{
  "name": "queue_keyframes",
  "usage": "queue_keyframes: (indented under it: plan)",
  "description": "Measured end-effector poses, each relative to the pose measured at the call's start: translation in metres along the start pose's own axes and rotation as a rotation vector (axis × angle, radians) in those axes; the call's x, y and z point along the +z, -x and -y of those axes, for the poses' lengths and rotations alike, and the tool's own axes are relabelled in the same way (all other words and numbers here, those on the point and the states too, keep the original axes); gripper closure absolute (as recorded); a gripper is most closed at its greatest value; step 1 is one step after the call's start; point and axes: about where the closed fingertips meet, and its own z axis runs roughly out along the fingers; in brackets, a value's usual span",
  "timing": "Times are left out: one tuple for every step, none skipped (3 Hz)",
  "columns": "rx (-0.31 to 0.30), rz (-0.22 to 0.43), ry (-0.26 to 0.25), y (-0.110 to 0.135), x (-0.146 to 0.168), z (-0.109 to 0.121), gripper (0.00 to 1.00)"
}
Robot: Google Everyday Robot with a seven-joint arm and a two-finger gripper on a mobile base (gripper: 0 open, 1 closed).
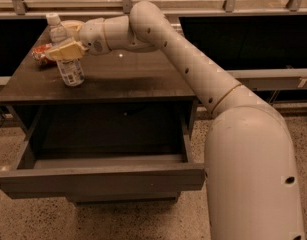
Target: Place blue plastic bottle into top drawer
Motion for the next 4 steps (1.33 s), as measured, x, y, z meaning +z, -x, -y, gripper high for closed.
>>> queue_keyframes:
  plan:
    - [-0.019, 0.132, 0.028, 0.009, -0.007, -0.013, 0.76]
    - [-0.135, 0.232, 0.073, 0.037, -0.025, -0.043, 0.98]
    - [-0.2, 0.194, 0.069, 0.047, -0.045, -0.074, 1.0]
    - [-0.146, 0.03, 0.042, 0.008, -0.063, -0.104, 1.0]
